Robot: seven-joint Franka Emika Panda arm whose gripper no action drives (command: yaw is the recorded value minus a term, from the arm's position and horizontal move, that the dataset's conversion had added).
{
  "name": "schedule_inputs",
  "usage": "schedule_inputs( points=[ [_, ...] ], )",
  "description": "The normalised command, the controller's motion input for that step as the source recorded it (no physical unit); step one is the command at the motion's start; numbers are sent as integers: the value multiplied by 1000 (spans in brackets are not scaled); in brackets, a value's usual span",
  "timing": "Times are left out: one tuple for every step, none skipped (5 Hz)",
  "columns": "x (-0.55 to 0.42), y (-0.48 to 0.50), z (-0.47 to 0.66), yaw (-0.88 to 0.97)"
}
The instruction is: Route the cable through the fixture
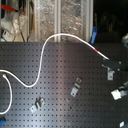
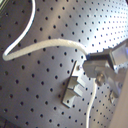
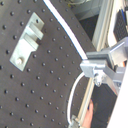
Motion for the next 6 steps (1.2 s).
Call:
schedule_inputs(
  points=[
    [-55, 14, 0, 0],
    [-404, 230, 220, -49],
    [-617, 245, 332, -91],
    [-541, 139, 388, -600],
    [-508, 45, 317, -660],
    [-352, -7, 367, -588]
  ],
)
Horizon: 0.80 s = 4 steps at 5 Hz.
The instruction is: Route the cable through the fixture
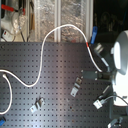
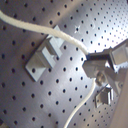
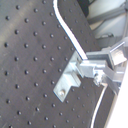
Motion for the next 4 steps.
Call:
schedule_inputs(
  points=[
    [-1, 44, 104, 0],
    [482, 47, 311, 248],
    [450, 16, 314, 231],
    [148, 96, 253, 29]
  ],
)
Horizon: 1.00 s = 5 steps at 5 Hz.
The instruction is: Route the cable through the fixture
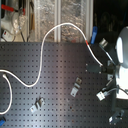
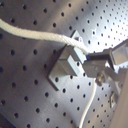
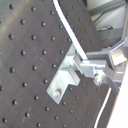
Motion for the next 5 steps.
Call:
schedule_inputs(
  points=[
    [-12, 136, 324, 0],
    [-90, 10, 277, -146],
    [-163, 12, 304, -111],
    [-160, 35, 232, -126],
    [-215, 33, 219, -108]
  ],
)
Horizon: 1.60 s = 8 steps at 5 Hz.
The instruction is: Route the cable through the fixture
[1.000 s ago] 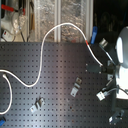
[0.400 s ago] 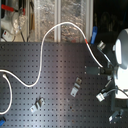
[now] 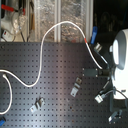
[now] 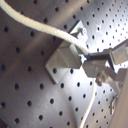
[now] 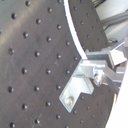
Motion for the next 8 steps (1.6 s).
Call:
schedule_inputs(
  points=[
    [-160, 19, 239, -80],
    [-33, 100, 205, -37],
    [35, 87, 162, 46],
    [131, 116, 215, 154],
    [134, 79, 377, 140],
    [5, 36, 479, 54],
    [4, 65, 430, 0],
    [3, 54, 370, 0]
  ],
)
